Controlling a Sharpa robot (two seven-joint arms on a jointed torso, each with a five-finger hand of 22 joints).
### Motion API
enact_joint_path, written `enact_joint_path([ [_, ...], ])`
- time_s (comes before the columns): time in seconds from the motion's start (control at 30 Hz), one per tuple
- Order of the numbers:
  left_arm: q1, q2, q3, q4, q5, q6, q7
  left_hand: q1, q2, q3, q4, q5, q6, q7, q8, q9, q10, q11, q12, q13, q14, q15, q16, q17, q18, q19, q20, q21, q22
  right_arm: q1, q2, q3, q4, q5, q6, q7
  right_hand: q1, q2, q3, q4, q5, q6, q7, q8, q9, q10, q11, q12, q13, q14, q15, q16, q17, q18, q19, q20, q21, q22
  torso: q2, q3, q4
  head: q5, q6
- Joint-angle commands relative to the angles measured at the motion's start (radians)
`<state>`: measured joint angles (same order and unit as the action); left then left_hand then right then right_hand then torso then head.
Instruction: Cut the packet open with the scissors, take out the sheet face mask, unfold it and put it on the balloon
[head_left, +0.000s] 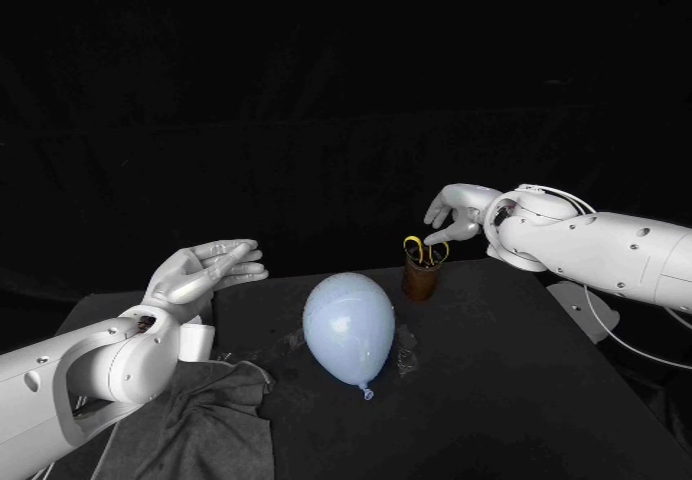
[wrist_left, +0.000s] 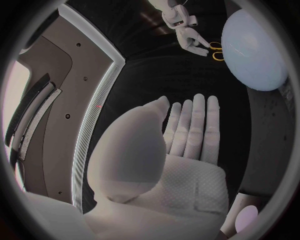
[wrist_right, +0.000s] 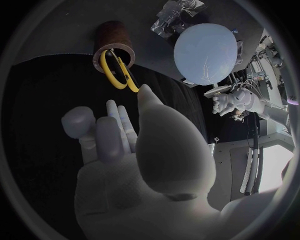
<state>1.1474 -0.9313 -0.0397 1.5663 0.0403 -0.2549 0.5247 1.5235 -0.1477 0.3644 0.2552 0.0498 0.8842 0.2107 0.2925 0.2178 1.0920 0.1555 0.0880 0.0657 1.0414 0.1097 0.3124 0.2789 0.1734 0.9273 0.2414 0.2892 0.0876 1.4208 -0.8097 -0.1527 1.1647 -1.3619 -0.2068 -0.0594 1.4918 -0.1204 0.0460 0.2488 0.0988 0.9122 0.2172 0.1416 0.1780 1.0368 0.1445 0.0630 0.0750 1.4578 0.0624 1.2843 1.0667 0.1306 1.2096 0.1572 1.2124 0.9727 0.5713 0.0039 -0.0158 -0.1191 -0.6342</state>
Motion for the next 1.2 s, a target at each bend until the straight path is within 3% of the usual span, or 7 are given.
enact_joint_path([
  [0.03,0.001,0.001,0.001,0.002,0.001,0.003,0.009,-0.004,-0.006,0.0,0.008,0.002,0.005,0.004,-0.005,-0.001,0.008,0.002,-0.004,-0.001,0.004,0.0,-0.001,0.001,0.011,0.007,0.0,-0.001,-0.001,0.0,0.004,0.0,-0.005,-0.007,0.039,-0.016,0.011,-0.002,0.002,0.004,0.005,0.007,0.0,0.007,0.001,0.009,0.001,0.007,0.001,0.017,-0.002,0.006,0.006,-0.014,0.009,-0.001,0.007,0.007,-0.001,-0.0002,-0.0016,0.001,-0.002],
  [0.3,0.001,0.003,0.001,-0.002,0.001,0.004,0.008,-0.004,-0.006,0.0,0.008,0.002,0.005,0.004,-0.005,-0.001,0.008,0.002,-0.004,-0.001,0.004,0.0,-0.001,0.001,0.011,0.007,0.0,-0.001,-0.001,-0.003,0.014,-0.001,-0.014,-0.01,0.062,-0.024,0.013,-0.001,0.003,0.005,0.005,0.01,-0.001,0.008,0.002,0.013,0.0,0.008,0.002,0.019,-0.003,0.014,0.015,-0.016,0.016,-0.001,0.015,0.02,-0.002,0.0006,-0.001,0.003,-0.003],
  [0.57,0.001,0.003,0.001,-0.003,0.001,0.005,0.007,-0.004,-0.006,0.0,0.008,0.002,0.005,0.004,-0.005,-0.001,0.008,0.002,-0.004,-0.001,0.004,0.0,-0.001,0.001,0.011,0.007,0.0,-0.001,-0.001,-0.009,0.045,-0.002,-0.04,-0.011,0.054,-0.015,0.013,0.001,0.004,0.007,0.005,0.012,-0.003,0.009,0.003,0.018,-0.001,0.008,0.002,0.024,-0.004,0.027,0.033,-0.02,0.029,-0.002,0.028,0.041,0.0,0.0014,0.0002,0.004,-0.001],
  [1.2,0.001,0.0,0.001,0.001,0.001,0.007,0.004,-0.002,-0.006,0.004,0.008,0.002,0.006,0.004,-0.006,-0.002,0.009,0.002,-0.007,-0.001,0.004,0.0,-0.001,0.003,0.011,0.008,0.0,-0.002,-0.002,-0.016,0.116,-0.002,-0.106,-0.022,0.082,-0.02,0.02,0.015,0.016,0.017,0.011,0.04,-0.015,0.022,0.011,0.057,-0.013,0.01,0.005,0.037,-0.013,0.08,0.094,-0.035,0.078,-0.007,0.086,0.13,0.006,0.001,-0.0001,0.005,-0.011],
])
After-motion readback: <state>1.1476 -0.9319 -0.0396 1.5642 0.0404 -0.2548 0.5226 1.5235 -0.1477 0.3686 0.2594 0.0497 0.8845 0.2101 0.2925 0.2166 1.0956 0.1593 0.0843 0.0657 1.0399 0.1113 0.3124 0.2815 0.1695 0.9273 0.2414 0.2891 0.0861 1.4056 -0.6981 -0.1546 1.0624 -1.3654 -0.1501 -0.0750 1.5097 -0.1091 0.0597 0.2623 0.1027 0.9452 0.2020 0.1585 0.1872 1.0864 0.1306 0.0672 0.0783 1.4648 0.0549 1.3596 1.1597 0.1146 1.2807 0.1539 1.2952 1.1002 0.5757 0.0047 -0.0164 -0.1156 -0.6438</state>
